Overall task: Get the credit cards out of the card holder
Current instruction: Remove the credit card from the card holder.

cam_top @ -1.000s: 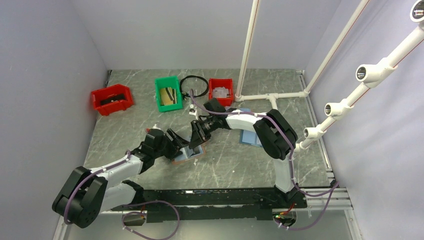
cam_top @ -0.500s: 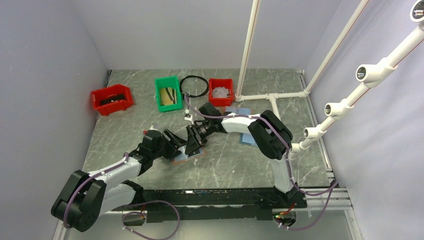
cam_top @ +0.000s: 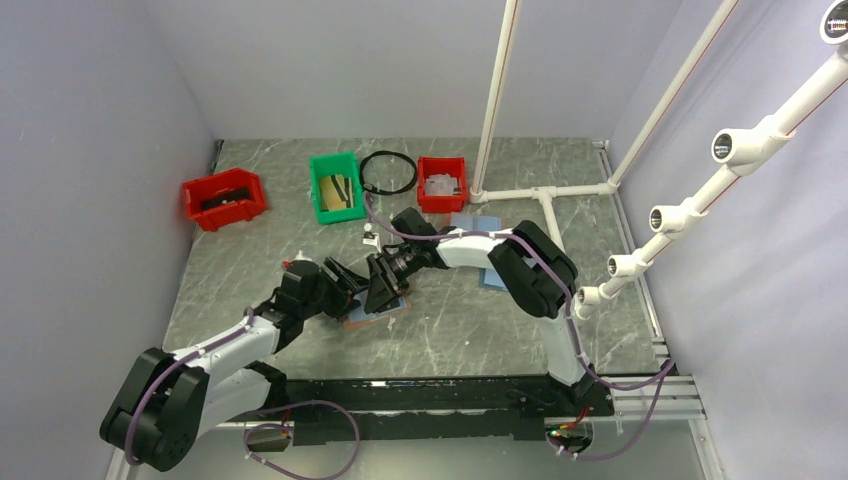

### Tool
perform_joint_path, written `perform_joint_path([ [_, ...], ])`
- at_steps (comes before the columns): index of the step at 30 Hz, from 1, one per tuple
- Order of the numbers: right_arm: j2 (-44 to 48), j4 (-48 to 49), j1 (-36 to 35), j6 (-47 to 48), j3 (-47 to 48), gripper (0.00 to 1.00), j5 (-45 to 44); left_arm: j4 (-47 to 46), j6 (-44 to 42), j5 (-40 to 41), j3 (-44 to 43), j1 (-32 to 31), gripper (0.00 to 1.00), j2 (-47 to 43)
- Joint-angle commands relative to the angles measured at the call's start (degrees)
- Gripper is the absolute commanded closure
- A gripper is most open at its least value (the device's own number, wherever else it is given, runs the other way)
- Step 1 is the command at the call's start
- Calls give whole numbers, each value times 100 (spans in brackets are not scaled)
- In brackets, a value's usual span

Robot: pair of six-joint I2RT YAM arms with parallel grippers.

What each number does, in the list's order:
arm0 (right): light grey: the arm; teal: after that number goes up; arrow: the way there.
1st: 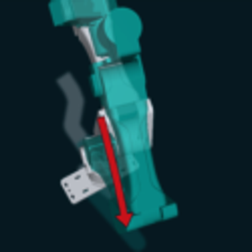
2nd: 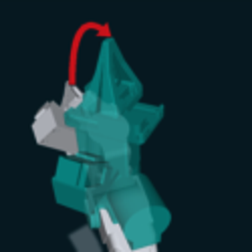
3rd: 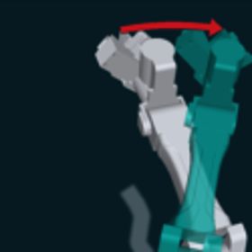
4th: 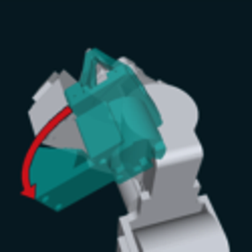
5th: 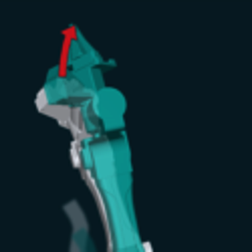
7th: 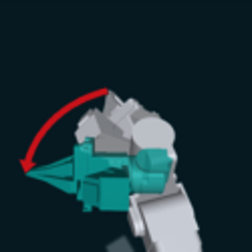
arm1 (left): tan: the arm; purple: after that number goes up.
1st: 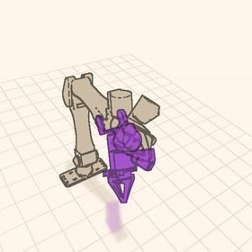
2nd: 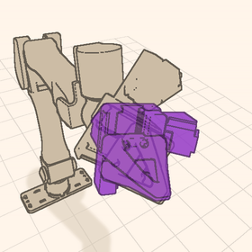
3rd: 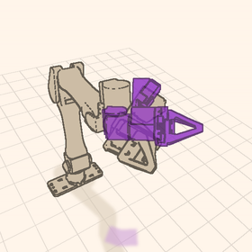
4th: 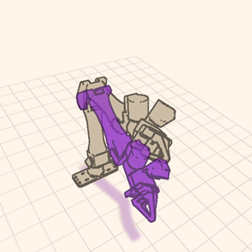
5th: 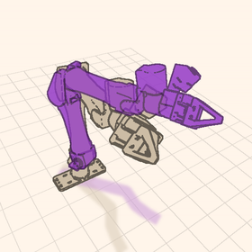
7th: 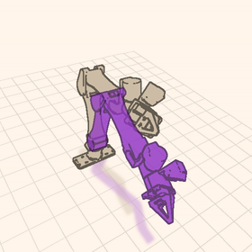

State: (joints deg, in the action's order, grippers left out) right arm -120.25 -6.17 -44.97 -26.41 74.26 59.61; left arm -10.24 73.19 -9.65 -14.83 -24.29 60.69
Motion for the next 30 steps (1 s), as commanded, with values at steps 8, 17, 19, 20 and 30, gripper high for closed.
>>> perform_joint_path([
  [8, 34, -69, -79, 192, 254, 57, 84, -33, 21, 6, 103, 73, 38, -57],
  [17, 328, -909, 85, 1300, 294, 56, -468, 400, -151, 88, 62, 126, 58, -172],
  [19, 316, -990, 125, 1392, 340, 56, -537, 464, -153, 102, 72, 135, 61, -216],
  [20, 303, -1015, 140, 1405, 362, 56, -579, 466, -160, 98, 82, 142, 63, -235],
  [30, 128, -1082, 288, 1435, 572, 57, -304, -462, -614, -339, 397, 262, 100, -425],
])
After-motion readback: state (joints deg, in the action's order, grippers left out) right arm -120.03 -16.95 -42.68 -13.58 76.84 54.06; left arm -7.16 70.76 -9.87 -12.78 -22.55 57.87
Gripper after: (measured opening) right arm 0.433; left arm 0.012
